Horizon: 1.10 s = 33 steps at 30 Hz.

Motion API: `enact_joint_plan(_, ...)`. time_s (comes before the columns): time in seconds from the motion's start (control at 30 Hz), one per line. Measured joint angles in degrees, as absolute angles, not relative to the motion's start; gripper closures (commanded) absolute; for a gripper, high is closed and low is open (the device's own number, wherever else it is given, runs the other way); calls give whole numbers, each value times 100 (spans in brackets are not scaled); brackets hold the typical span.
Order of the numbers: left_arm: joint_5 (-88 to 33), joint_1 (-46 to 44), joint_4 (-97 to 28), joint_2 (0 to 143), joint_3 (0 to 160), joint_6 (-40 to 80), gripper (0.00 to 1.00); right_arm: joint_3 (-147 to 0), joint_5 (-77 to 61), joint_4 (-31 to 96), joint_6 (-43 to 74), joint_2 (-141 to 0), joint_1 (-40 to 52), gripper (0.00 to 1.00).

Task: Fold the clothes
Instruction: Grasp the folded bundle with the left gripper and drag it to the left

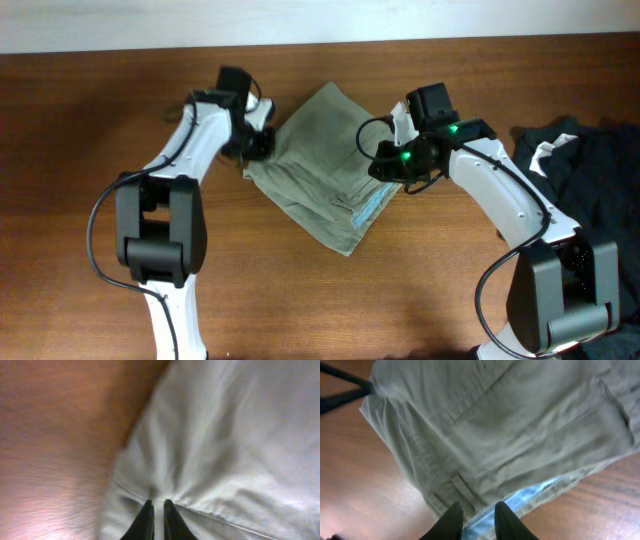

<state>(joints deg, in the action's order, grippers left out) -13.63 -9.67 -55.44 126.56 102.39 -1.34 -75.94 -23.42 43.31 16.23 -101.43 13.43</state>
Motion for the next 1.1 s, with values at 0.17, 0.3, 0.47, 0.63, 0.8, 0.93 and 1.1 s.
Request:
enact_joint_plan(0.17, -1846, -915, -7824, 12626, 11264, -193, 63, -7594, -1925, 4141, 1402, -10191, 1343, 74)
enact_joint_plan(0.3, -2029, -923, -8665, 12626, 11249, -333, 89, -7594, -1839, 4066, 1304, -10766, 1343, 74)
enact_joint_plan(0.47, -2102, -838, -9631, 12573, 11061, -919, 96, -7579, -1798, 3599, 1284, -11284, 1315, 73)
enact_joint_plan(0.63, -2102, -812, -9371, 11404, 9382, -1026, 56, -7579, -1750, 3529, 1286, -11286, 1098, 73)
enact_joint_plan(0.8, -2661, -790, -6473, 9907, 7601, 386, 13, -7581, -1761, 3734, 1284, -11395, 1059, 73)
enact_joint_plan(0.93, -3122, -790, -4576, 9915, 6447, 1986, 1, -7581, -1763, 3754, 1284, -11439, 1059, 73)
enact_joint_plan(1.1, -3907, -790, -1520, 9963, 4781, 4003, 1, -7581, -1763, 3765, 1286, -11441, 1059, 73)
